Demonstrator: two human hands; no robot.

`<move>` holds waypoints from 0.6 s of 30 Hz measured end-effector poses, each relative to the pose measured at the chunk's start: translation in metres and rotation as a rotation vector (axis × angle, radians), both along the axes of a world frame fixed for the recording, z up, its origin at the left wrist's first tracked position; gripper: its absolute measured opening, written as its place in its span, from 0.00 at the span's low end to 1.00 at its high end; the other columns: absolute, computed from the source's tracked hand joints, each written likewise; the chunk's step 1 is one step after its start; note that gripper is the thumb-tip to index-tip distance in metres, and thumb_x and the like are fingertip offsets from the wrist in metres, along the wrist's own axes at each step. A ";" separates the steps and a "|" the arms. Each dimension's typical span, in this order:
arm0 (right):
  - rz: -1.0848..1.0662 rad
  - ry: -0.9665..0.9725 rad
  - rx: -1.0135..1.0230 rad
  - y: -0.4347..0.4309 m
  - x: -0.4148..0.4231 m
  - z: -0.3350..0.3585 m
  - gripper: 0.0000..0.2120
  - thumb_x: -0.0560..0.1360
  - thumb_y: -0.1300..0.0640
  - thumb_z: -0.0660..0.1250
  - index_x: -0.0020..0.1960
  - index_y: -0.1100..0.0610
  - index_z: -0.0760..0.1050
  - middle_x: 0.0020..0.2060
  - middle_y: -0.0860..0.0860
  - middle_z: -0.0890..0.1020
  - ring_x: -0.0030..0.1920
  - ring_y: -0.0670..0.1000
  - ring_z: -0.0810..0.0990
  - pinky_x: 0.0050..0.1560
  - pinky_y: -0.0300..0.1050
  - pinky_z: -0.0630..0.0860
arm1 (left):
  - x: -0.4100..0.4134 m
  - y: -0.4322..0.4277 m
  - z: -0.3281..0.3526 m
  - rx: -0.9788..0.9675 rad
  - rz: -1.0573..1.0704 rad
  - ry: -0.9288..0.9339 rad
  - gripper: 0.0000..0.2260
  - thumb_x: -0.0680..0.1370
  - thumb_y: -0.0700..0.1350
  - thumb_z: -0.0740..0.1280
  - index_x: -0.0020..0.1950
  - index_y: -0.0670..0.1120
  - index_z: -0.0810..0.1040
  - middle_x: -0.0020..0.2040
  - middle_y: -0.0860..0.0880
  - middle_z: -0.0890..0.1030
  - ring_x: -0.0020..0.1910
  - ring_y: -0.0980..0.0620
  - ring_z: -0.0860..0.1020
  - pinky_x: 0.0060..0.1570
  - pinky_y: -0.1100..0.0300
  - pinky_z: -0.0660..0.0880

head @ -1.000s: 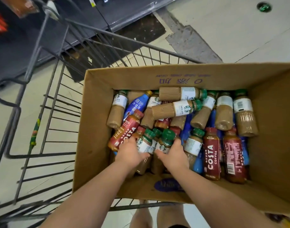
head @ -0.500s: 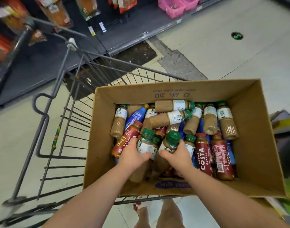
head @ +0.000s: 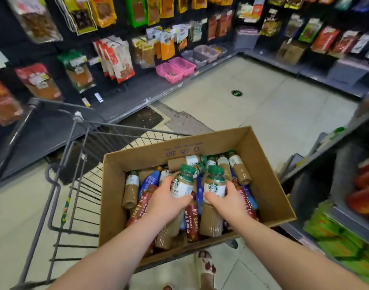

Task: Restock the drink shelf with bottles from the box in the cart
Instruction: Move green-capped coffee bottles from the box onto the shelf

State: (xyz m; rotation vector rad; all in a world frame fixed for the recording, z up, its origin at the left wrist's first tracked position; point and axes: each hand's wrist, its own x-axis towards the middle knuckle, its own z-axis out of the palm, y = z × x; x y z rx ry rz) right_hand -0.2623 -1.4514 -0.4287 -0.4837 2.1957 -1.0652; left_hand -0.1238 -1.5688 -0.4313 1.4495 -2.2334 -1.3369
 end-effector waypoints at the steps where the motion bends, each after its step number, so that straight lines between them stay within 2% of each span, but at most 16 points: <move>1: -0.026 0.006 -0.013 0.007 -0.001 0.004 0.19 0.65 0.47 0.73 0.51 0.45 0.69 0.44 0.42 0.79 0.45 0.45 0.77 0.46 0.45 0.74 | -0.006 0.004 0.004 -0.007 -0.029 0.005 0.31 0.65 0.58 0.73 0.65 0.54 0.67 0.49 0.58 0.75 0.47 0.53 0.76 0.42 0.61 0.73; 5: -0.141 0.029 -0.046 0.037 -0.008 0.015 0.18 0.64 0.48 0.73 0.51 0.47 0.71 0.44 0.43 0.79 0.45 0.43 0.78 0.48 0.45 0.75 | -0.027 0.025 0.016 -0.016 -0.119 0.018 0.29 0.65 0.57 0.73 0.63 0.54 0.68 0.51 0.54 0.78 0.51 0.50 0.78 0.52 0.53 0.76; 8: -0.218 0.043 -0.059 0.063 -0.015 0.024 0.16 0.64 0.46 0.74 0.46 0.45 0.70 0.42 0.40 0.79 0.44 0.41 0.77 0.43 0.42 0.75 | -0.042 0.045 0.024 -0.041 -0.176 0.057 0.32 0.65 0.59 0.73 0.66 0.52 0.67 0.54 0.55 0.77 0.53 0.50 0.76 0.54 0.53 0.75; 11: -0.278 0.064 -0.077 0.091 -0.021 0.035 0.17 0.64 0.45 0.74 0.44 0.44 0.68 0.41 0.38 0.77 0.42 0.39 0.76 0.43 0.42 0.75 | -0.055 0.068 0.035 -0.042 -0.231 0.109 0.30 0.65 0.58 0.73 0.63 0.53 0.68 0.49 0.57 0.75 0.49 0.53 0.76 0.48 0.59 0.72; 14: -0.344 0.086 -0.114 0.125 -0.024 0.046 0.21 0.62 0.45 0.73 0.51 0.44 0.70 0.43 0.40 0.78 0.43 0.40 0.77 0.37 0.38 0.72 | -0.066 0.096 0.048 -0.048 -0.272 0.156 0.23 0.64 0.57 0.73 0.53 0.59 0.65 0.42 0.62 0.73 0.41 0.59 0.74 0.40 0.62 0.70; 16: -0.380 0.101 -0.128 0.154 -0.024 0.052 0.21 0.63 0.46 0.73 0.52 0.45 0.70 0.43 0.40 0.78 0.43 0.40 0.77 0.34 0.36 0.70 | -0.072 0.121 0.054 -0.049 -0.310 0.175 0.24 0.65 0.57 0.73 0.54 0.60 0.64 0.40 0.63 0.72 0.40 0.59 0.74 0.37 0.63 0.69; 18: -0.418 0.121 -0.127 0.186 -0.021 0.055 0.20 0.63 0.46 0.73 0.51 0.44 0.68 0.43 0.39 0.78 0.42 0.39 0.76 0.33 0.36 0.69 | -0.077 0.150 0.057 -0.057 -0.355 0.179 0.24 0.65 0.56 0.73 0.56 0.58 0.66 0.43 0.61 0.73 0.43 0.56 0.74 0.40 0.61 0.70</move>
